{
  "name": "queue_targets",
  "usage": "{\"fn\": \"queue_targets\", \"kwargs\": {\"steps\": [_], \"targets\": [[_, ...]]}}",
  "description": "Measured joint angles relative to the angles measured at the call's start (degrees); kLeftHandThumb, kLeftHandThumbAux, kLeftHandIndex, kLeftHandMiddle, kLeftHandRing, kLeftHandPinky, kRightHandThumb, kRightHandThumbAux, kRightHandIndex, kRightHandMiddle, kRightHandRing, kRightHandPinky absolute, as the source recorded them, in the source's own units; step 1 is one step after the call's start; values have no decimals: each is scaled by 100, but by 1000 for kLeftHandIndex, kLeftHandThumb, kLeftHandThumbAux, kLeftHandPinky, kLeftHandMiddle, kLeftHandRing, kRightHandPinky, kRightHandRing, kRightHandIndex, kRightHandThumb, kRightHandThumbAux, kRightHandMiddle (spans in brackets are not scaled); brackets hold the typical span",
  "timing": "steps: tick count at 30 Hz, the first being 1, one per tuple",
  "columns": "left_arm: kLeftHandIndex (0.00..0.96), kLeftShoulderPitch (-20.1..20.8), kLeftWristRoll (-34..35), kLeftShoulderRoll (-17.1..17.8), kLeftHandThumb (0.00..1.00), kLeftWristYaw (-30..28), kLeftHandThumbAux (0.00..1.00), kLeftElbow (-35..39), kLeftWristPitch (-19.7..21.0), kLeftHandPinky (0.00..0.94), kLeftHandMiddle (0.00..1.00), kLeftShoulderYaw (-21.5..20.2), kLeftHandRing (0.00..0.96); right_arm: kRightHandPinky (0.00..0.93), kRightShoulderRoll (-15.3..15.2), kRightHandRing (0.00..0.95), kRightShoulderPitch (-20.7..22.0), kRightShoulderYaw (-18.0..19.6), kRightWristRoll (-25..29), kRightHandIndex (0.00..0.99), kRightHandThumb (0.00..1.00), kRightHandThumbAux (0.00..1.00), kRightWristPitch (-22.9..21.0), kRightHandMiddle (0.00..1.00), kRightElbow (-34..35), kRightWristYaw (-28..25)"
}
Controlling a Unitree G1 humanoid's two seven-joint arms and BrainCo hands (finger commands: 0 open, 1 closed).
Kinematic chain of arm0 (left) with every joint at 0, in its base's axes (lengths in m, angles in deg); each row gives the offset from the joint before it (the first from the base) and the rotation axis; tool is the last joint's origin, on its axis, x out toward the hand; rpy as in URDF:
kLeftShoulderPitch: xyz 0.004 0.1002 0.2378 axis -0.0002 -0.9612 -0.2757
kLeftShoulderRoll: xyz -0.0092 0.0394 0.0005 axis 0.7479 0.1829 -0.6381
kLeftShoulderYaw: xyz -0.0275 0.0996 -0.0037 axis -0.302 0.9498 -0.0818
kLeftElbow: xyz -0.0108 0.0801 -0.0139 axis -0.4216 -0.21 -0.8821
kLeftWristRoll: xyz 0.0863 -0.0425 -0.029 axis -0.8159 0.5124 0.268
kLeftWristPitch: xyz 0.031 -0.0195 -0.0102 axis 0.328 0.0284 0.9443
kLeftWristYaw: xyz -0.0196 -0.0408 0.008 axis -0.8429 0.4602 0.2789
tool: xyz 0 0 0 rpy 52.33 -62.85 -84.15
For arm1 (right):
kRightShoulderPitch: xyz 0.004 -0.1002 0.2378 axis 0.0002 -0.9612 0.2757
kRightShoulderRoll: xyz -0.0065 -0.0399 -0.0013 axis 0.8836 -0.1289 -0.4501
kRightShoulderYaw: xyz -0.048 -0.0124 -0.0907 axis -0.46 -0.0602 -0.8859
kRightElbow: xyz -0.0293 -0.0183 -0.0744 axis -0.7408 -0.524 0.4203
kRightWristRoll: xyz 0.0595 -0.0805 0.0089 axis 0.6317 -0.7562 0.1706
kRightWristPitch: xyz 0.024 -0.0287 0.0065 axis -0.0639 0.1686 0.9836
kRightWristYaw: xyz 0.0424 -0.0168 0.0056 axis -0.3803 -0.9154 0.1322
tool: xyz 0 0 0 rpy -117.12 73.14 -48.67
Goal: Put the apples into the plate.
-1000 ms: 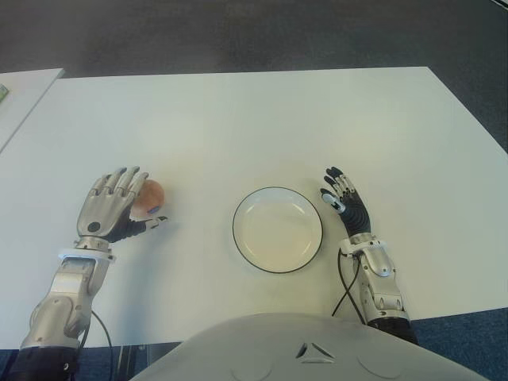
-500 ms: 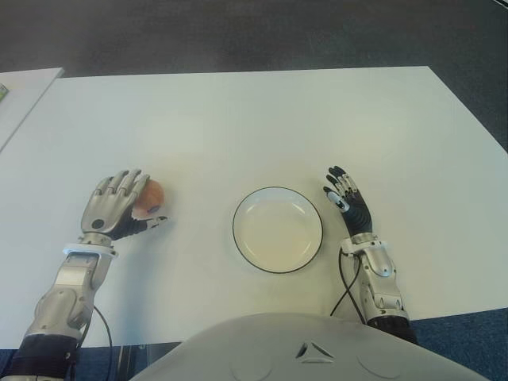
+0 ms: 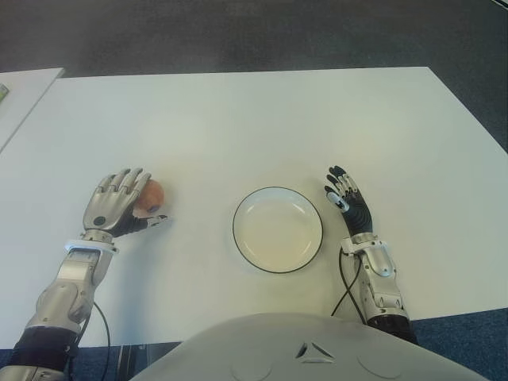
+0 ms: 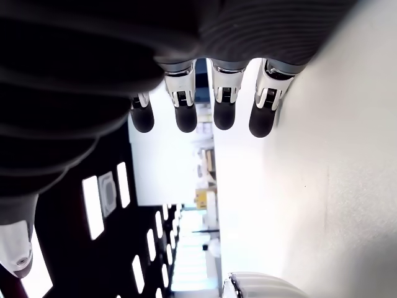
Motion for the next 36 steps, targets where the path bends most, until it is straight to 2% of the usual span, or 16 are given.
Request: {"fn": "queue_targets", "kwargs": {"steps": [15,28,35,36], "targets": [[0,258,101,102,294,86,328,-293,39,0,0,203,0,5,11,0,83,49,26,0,93,480,118,0,-149,-47],[3,408,105,111,269,266,317,-461,159,12,0,401,0,11,17,0,132,89,75,0,96,496,118,0,-205,-92],[130,576,146,98,308,443,340,-682,225,83,82,532,44,1,13,0,155,96,119,0,92,499,124,0,-238,-123],[166,598,164,92,322,478,343,-713,234,115,116,546,76,1,11,0,158,98,124,0,92,499,124,0,-242,-128]]}}
